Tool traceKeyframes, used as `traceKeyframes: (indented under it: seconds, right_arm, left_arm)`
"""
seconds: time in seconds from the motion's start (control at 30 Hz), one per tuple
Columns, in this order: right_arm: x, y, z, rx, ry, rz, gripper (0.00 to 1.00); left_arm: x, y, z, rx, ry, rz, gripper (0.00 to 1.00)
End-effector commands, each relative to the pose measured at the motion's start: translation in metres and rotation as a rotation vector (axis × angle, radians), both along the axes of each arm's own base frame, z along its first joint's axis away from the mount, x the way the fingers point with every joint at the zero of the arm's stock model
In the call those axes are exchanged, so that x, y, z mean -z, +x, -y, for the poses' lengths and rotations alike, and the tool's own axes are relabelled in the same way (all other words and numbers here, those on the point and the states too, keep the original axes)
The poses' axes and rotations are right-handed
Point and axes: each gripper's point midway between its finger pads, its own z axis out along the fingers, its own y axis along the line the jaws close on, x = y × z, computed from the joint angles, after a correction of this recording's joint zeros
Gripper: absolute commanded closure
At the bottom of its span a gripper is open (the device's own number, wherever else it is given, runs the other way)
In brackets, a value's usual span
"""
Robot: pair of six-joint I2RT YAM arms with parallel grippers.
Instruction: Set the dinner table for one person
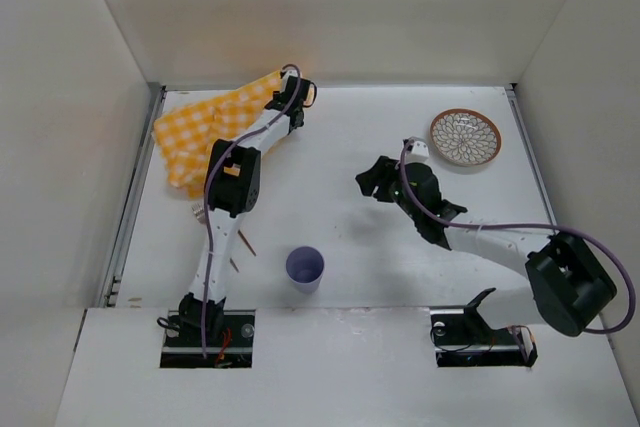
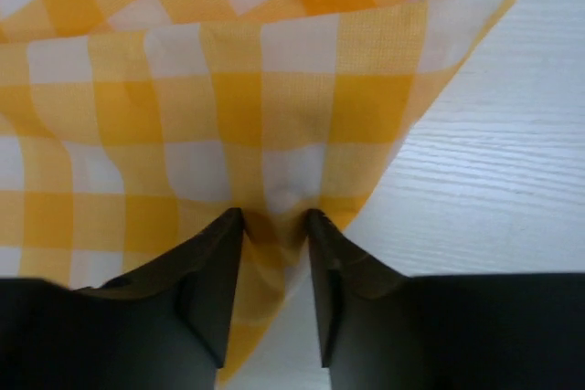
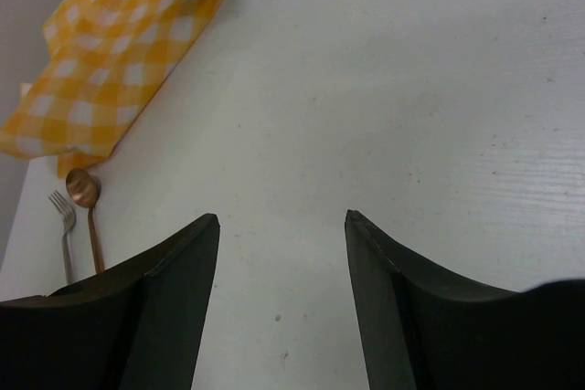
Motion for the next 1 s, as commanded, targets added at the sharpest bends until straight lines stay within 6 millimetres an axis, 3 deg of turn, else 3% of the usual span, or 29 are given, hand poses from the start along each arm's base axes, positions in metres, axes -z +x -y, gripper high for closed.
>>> traceKeyframes:
  seconds: [0.0,0.13,0.3,0.43,0.7,0.83,0.97]
  right_arm:
    - [-0.025,0.003,-0.001,0.003,0.053,0.076,0.37]
    - [-0.032,0.001,0.002,0.010,0.064,0.089,0.37]
    - [-0.036,0.000,0.008,0.032,0.066,0.108,0.37]
    - [-0.036,0.003,0.024,0.097,0.075,0.110,0.38]
    - [-0.037,0.008,0.053,0.180,0.099,0.114,0.38]
    - [-0.041,0.008,0.063,0.205,0.120,0.121,0.38]
    - [-0.040,0.008,0.067,0.216,0.119,0.114,0.38]
  left_arm:
    - [-0.024,0.011,0.033,0.121,-0.016,0.053,0.73]
    - [-0.030,0.018,0.073,0.250,-0.086,0.102,0.82]
    - [-0.042,0.006,0.117,0.362,-0.164,0.115,0.84]
    - [-0.052,-0.016,0.141,0.372,-0.236,0.101,0.83]
    - [-0.074,-0.064,0.192,0.358,-0.544,0.040,0.79]
    - [-0.100,-0.077,0.208,0.368,-0.619,0.063,0.69]
    - [-0.137,-0.082,0.204,0.346,-0.630,0.134,0.54]
